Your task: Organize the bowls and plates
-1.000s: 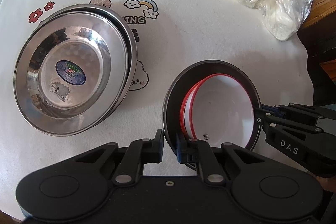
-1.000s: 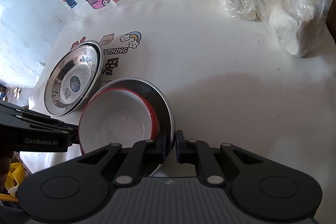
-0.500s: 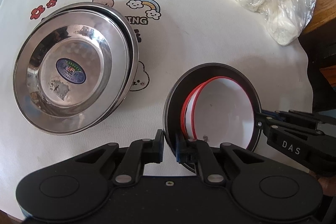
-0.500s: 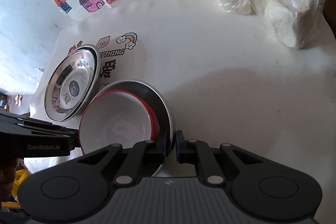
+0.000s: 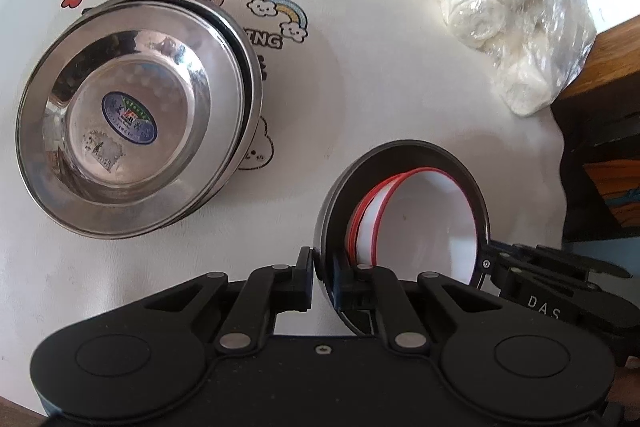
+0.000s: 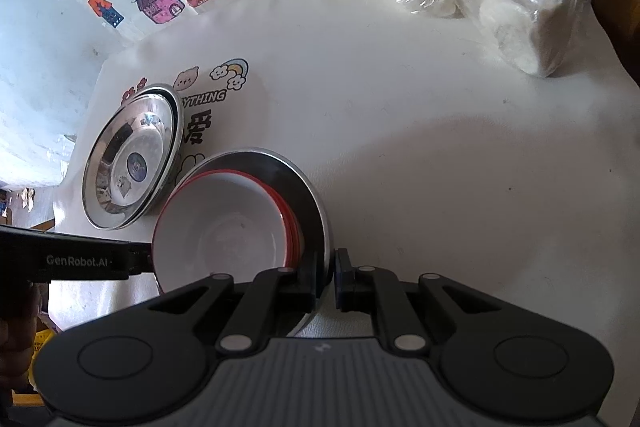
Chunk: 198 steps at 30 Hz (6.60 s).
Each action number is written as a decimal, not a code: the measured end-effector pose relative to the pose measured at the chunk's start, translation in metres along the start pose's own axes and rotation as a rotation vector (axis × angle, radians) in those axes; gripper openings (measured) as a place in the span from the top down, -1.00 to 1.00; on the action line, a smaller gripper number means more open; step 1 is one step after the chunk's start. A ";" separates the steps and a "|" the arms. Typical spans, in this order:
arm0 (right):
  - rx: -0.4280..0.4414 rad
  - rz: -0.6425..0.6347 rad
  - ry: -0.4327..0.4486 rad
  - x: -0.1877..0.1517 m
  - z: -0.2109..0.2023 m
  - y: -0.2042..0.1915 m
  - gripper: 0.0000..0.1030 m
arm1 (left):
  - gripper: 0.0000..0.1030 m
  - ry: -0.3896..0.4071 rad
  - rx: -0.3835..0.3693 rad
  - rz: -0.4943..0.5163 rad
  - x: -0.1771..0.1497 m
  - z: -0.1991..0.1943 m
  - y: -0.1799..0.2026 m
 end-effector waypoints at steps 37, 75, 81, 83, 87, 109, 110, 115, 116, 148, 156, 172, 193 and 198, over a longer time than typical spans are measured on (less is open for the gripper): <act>0.118 -0.227 -0.042 0.076 0.081 -0.160 0.82 | 0.83 0.108 0.053 -0.335 0.046 -0.053 -0.175; 0.038 -0.105 -0.039 0.104 0.112 -0.141 0.83 | 0.83 0.042 0.041 -0.224 0.089 -0.020 -0.172; 0.050 -0.096 -0.051 0.102 0.114 -0.142 0.82 | 0.83 0.035 0.051 -0.240 0.089 -0.023 -0.176; 0.055 -0.097 -0.054 0.100 0.114 -0.144 0.82 | 0.83 0.034 0.054 -0.249 0.088 -0.024 -0.178; 0.058 -0.106 -0.059 0.099 0.115 -0.147 0.82 | 0.83 0.038 0.057 -0.262 0.087 -0.024 -0.180; 0.048 -0.167 -0.010 0.100 0.097 -0.149 0.65 | 0.66 0.087 0.149 -0.270 0.082 -0.039 -0.177; 0.051 -0.169 -0.007 0.100 0.095 -0.149 0.62 | 0.65 0.090 0.156 -0.273 0.081 -0.041 -0.176; 0.054 -0.179 0.004 0.099 0.088 -0.149 0.49 | 0.31 0.106 0.207 -0.282 0.076 -0.048 -0.178; 0.054 -0.181 0.006 0.099 0.087 -0.149 0.48 | 0.24 0.110 0.214 -0.287 0.075 -0.049 -0.179; 0.120 -0.349 0.174 0.101 0.002 -0.157 -0.99 | -0.99 0.383 0.403 -0.391 0.044 -0.125 -0.156; 0.121 -0.346 0.215 0.095 -0.007 -0.150 -1.00 | -0.99 0.425 0.440 -0.357 0.021 -0.132 -0.148; 0.035 -0.330 0.270 0.056 -0.026 -0.160 -1.00 | -0.98 0.529 0.403 -0.270 -0.011 -0.157 -0.170; -0.152 -0.182 0.563 -0.056 -0.084 -0.249 -1.00 | -0.98 0.674 0.220 -0.059 -0.091 -0.230 -0.227; -0.165 -0.190 0.586 -0.073 -0.092 -0.265 -1.00 | -0.98 0.693 0.203 -0.048 -0.104 -0.238 -0.231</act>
Point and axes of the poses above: each gripper's, at about its wrist camera, not at the fingertips, and z roughly the way its jaws point, y to its right, x to its top, the point moved 10 cm from there along z, roughly the way its jaws point, and after that the axes turned 11 degrees about x, right-handed, at the moved point
